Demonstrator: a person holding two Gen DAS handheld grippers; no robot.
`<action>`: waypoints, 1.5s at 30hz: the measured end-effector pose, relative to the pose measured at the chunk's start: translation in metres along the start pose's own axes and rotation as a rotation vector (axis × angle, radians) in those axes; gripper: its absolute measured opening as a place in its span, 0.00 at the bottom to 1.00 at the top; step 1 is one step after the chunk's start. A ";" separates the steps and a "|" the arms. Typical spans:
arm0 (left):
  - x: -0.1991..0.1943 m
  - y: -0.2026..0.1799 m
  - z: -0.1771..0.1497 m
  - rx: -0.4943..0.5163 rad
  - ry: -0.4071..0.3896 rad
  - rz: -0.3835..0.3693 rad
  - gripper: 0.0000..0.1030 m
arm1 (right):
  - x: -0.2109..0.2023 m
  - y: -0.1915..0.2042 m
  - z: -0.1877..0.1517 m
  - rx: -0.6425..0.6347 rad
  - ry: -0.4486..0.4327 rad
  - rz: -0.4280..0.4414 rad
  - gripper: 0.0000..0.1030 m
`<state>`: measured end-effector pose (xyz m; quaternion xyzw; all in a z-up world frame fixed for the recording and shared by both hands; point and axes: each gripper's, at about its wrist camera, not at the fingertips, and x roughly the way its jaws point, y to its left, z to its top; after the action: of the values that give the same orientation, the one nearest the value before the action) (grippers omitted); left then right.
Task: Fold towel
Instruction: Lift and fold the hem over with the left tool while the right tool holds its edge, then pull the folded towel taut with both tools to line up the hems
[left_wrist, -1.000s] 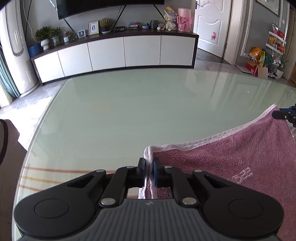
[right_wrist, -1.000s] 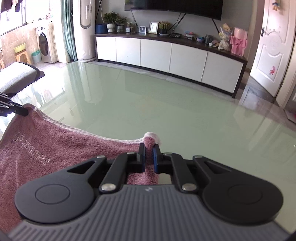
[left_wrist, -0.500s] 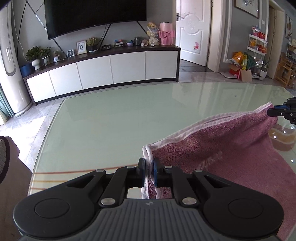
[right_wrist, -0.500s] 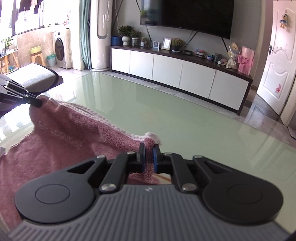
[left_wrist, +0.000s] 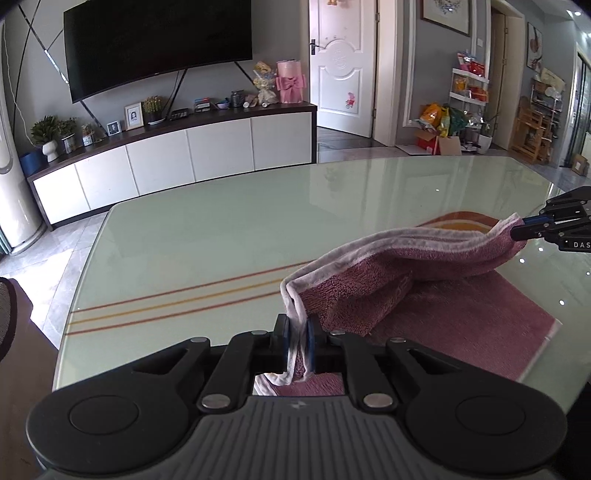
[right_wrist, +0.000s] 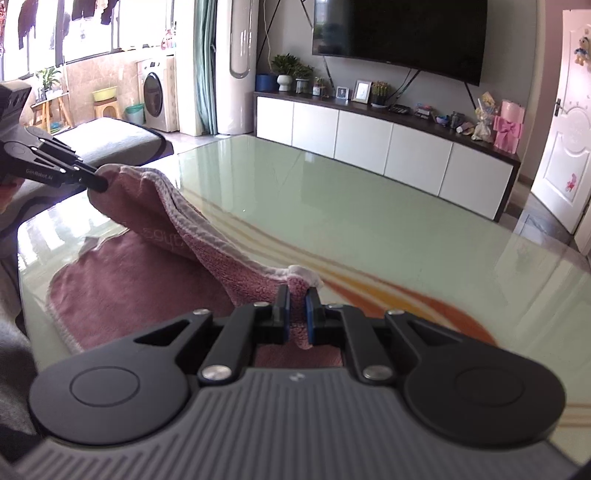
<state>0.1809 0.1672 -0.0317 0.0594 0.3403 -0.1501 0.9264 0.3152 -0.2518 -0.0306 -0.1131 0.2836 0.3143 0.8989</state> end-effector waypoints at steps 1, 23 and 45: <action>-0.002 0.000 -0.005 -0.007 0.001 -0.012 0.12 | -0.004 0.002 -0.005 0.004 0.000 0.004 0.08; -0.018 -0.005 -0.081 0.039 0.105 -0.071 0.18 | -0.015 0.037 -0.067 -0.100 0.123 -0.027 0.13; -0.020 -0.038 -0.064 0.224 0.081 -0.132 0.28 | -0.027 0.056 -0.060 -0.217 0.104 0.008 0.38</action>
<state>0.1151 0.1495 -0.0678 0.1458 0.3617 -0.2451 0.8876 0.2361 -0.2443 -0.0648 -0.2249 0.2945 0.3404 0.8642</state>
